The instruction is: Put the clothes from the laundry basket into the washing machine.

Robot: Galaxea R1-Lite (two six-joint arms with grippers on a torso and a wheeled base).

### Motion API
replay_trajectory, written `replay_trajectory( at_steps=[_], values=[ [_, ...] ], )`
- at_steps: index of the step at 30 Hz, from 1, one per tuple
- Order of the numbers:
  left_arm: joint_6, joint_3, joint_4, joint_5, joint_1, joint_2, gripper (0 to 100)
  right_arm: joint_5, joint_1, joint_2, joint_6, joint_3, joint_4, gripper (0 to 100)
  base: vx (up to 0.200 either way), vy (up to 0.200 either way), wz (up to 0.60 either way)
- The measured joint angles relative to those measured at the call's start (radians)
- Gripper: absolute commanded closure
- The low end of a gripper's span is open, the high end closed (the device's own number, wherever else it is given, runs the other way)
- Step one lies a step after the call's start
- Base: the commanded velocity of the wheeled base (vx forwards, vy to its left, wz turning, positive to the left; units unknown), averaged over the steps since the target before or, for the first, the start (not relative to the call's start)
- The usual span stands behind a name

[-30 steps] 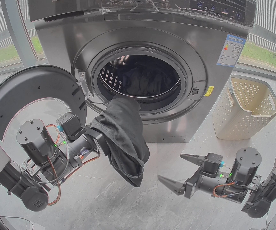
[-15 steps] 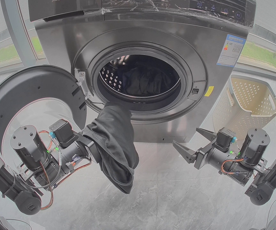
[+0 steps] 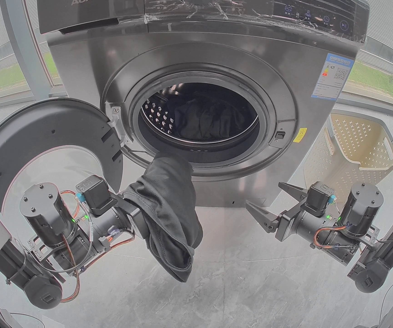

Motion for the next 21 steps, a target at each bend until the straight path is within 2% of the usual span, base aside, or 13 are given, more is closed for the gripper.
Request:
replay_trajectory(
  at_steps=[7,14,21],
  values=[
    [0.019,0.012,-0.001,0.002,-0.025,0.01,100,0.0,0.005,0.001,0.0,0.003,0.0,0,0.0,0.0,0.0],
    [0.021,0.025,-0.001,0.0,-0.04,0.016,100,0.0,0.011,0.002,0.004,0.005,0.001,0,0.2,0.0,0.0],
    [0.025,0.026,-0.001,0.002,-0.048,0.025,100,0.0,0.011,0.002,0.006,0.007,0.002,0,0.0,0.0,0.0]
  ],
)
